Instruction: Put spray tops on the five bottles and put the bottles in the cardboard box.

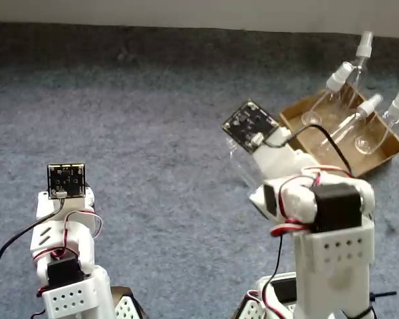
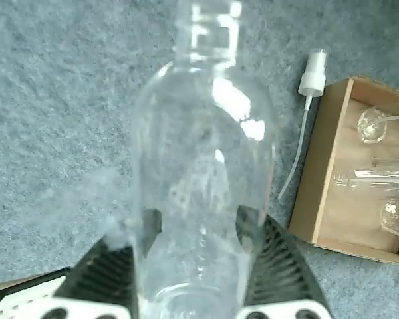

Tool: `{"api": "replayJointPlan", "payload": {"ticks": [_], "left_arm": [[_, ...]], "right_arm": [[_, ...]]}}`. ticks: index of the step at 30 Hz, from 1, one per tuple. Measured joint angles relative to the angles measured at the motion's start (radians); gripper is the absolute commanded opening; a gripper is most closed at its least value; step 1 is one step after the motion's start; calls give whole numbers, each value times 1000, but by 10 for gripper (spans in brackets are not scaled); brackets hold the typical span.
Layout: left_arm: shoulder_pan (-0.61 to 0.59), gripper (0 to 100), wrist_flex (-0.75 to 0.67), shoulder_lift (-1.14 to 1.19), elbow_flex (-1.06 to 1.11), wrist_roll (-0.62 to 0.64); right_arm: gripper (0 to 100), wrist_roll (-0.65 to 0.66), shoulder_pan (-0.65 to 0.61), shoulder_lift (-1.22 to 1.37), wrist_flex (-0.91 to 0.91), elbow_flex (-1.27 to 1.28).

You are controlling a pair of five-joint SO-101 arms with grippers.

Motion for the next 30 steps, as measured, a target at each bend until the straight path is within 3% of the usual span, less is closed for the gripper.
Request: {"api": "replayJointPlan", "payload": {"ticks": [6,14,21,30], "left_arm": [[0,15,0,0,0,0],[44,15,0,0,0,0],[44,15,0,0,0,0],[44,15,0,0,0,0]], "right_arm": [[5,0,2,-272,-48,287],[5,0,28,-589,-315,690],[5,-143,253,-462,-551,825],[5,-186,265,-121,-674,813]]}}
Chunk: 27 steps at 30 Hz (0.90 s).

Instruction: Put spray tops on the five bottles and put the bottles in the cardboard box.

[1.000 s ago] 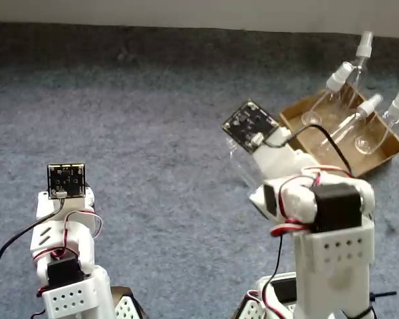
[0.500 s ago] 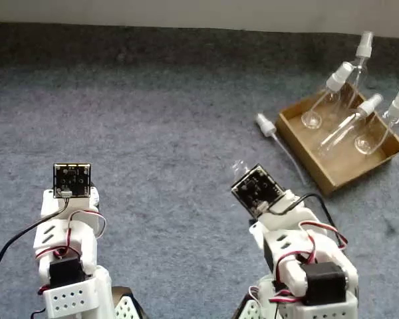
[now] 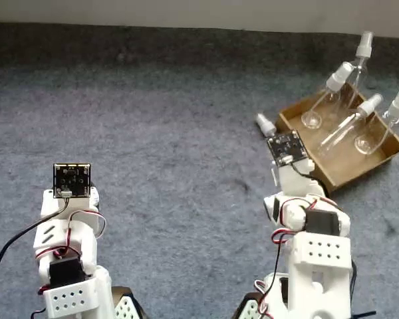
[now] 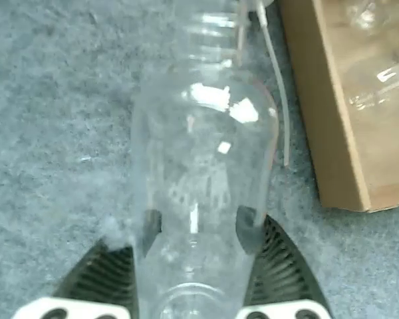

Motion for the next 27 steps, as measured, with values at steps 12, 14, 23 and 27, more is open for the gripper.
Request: {"api": "replayJointPlan", "payload": {"ticks": [12,14,23,27], "left_arm": [[2,15,0,0,0,0],[2,15,0,0,0,0],[2,17,0,0,0,0],[2,17,0,0,0,0]], "right_arm": [[5,-6,-68,543,-20,-172],[5,-6,-83,606,-48,-180],[98,-6,-80,743,-114,-190],[203,-6,-87,743,-114,-190]]}}
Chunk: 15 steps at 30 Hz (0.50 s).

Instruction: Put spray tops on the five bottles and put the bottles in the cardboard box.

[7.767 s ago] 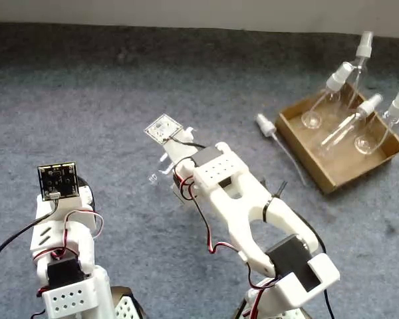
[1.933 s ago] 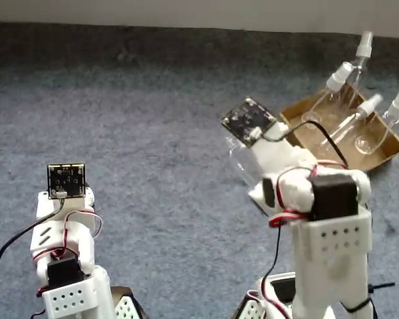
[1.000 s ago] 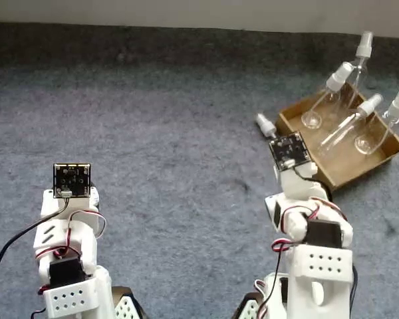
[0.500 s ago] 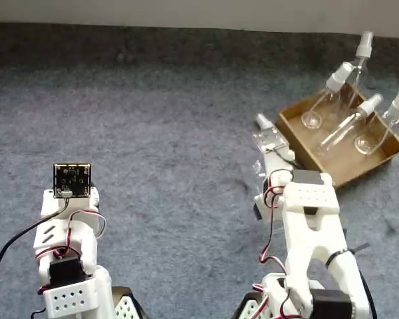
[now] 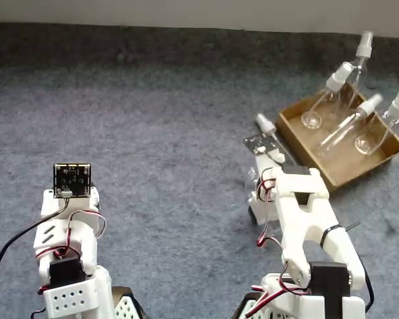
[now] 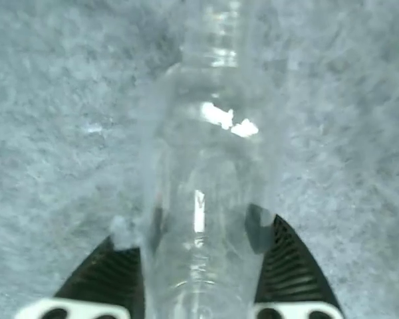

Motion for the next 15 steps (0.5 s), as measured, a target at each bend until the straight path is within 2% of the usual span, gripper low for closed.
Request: {"api": "replayJointPlan", "payload": {"ticks": [11,15], "left_arm": [[0,17,0,0,0,0],[0,17,0,0,0,0]], "right_arm": [[220,66,2,-60,0,0],[331,71,-18,-143,11,0]]}}
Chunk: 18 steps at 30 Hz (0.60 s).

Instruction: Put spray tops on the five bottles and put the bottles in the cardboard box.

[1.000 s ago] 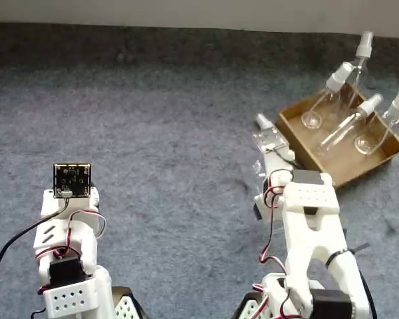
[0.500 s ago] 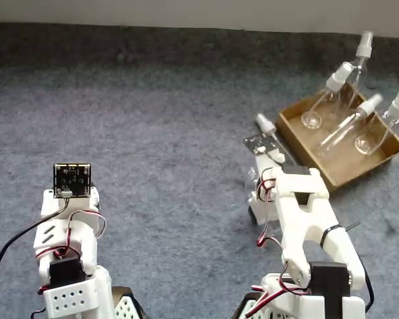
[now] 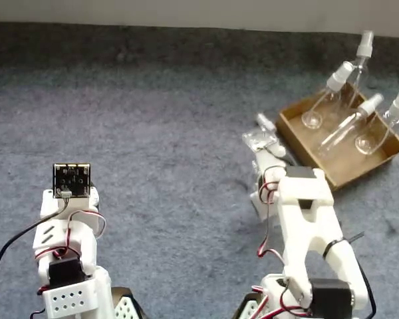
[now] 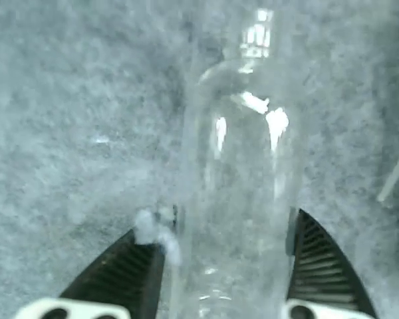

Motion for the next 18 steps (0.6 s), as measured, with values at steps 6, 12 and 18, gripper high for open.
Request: {"api": "replayJointPlan", "payload": {"ticks": [6,12,18], "left_arm": [[0,17,0,0,0,0],[0,17,0,0,0,0],[0,17,0,0,0,0]], "right_arm": [[375,0,-68,-77,41,0],[375,0,-87,-64,92,-132],[375,0,-91,143,187,-339]]}}
